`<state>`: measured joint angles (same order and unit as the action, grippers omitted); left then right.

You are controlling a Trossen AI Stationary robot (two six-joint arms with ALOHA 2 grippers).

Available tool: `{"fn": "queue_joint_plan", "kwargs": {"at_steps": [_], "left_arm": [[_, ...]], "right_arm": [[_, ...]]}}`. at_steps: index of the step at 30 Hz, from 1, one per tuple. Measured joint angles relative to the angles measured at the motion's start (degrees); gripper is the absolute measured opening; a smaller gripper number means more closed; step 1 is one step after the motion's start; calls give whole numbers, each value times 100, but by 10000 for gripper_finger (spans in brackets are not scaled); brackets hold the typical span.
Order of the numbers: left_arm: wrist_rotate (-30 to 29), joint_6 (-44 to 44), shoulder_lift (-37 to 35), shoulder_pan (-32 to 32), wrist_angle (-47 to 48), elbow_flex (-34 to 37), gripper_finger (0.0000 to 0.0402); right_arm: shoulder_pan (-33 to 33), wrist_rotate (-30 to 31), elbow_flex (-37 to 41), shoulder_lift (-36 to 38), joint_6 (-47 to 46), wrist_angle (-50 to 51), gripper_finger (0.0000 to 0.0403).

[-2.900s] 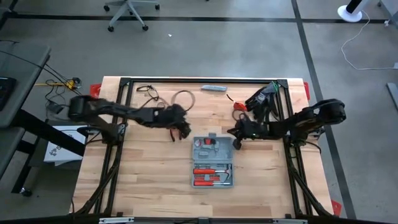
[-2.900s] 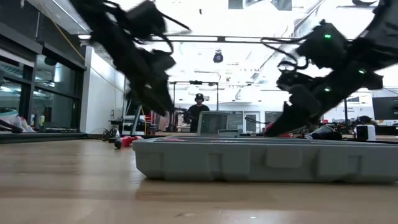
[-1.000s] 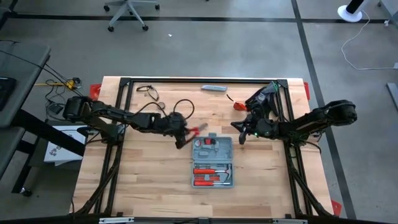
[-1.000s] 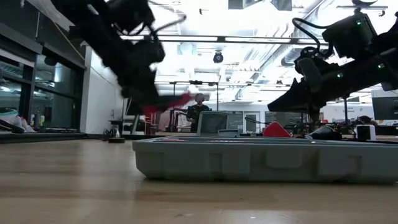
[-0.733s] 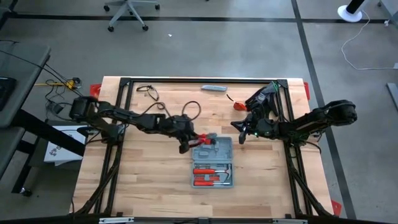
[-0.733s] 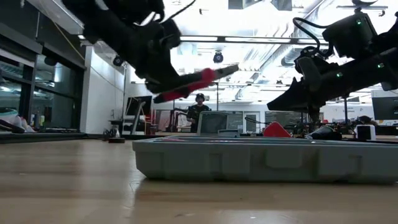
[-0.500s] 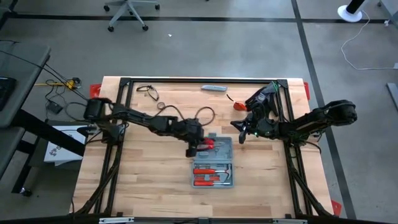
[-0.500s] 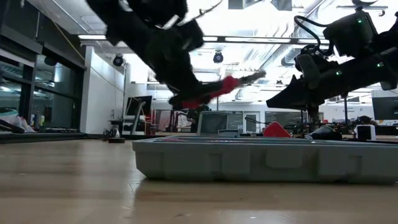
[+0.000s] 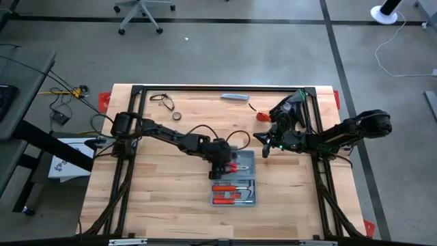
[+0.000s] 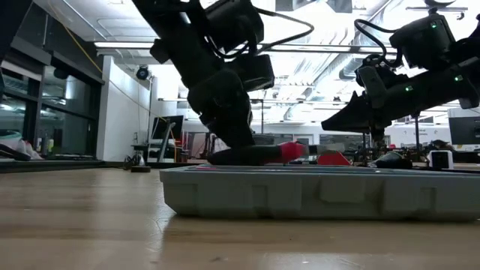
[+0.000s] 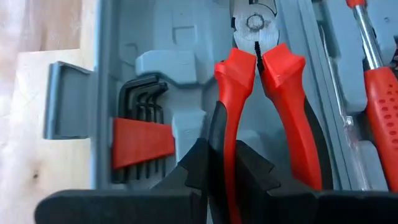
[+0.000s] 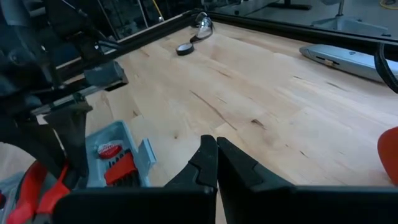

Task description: Prefit tool cases

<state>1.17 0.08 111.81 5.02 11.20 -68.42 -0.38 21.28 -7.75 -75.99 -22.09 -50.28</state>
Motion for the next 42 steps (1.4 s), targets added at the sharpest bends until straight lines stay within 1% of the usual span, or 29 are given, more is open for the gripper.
{"fn": "queue_joint_plan", "kwargs": {"at_steps": [8,9,13,15,21,24,28,29,33,36,39,42], "left_arm": [[-22,-134,2,41,-31,-7,35],[-24,-136,2,41,-81,-7,41],[-66,-140,2,39,-94,-7,88],[-125,-140,2,39,-92,-7,105],[-172,-147,2,39,-86,-8,116],[-178,-146,2,39,-75,-7,117],[-190,-191,-27,39,68,-7,118],[-216,-202,-64,39,135,-7,118],[-567,-260,-348,37,363,-7,119],[-787,-252,-672,38,453,49,119],[-1042,-281,-1194,35,426,345,119],[-1637,-513,-1792,26,363,835,119]], "right_arm": [[0,-2,0,0,0,26,0],[0,-2,0,0,0,24,0],[0,-2,0,0,0,26,0],[0,-2,0,0,0,26,0],[0,-9,0,0,0,26,0],[0,-239,0,0,-1,8,0],[96,-920,-80,0,-17,32,0],[173,-1006,-121,0,-20,57,0],[559,-1061,-387,-1,40,259,0],[817,-1062,-685,-21,158,656,0],[991,-1062,-1003,-140,261,1184,0],[1100,-1128,-1271,-473,369,1359,0]]}}
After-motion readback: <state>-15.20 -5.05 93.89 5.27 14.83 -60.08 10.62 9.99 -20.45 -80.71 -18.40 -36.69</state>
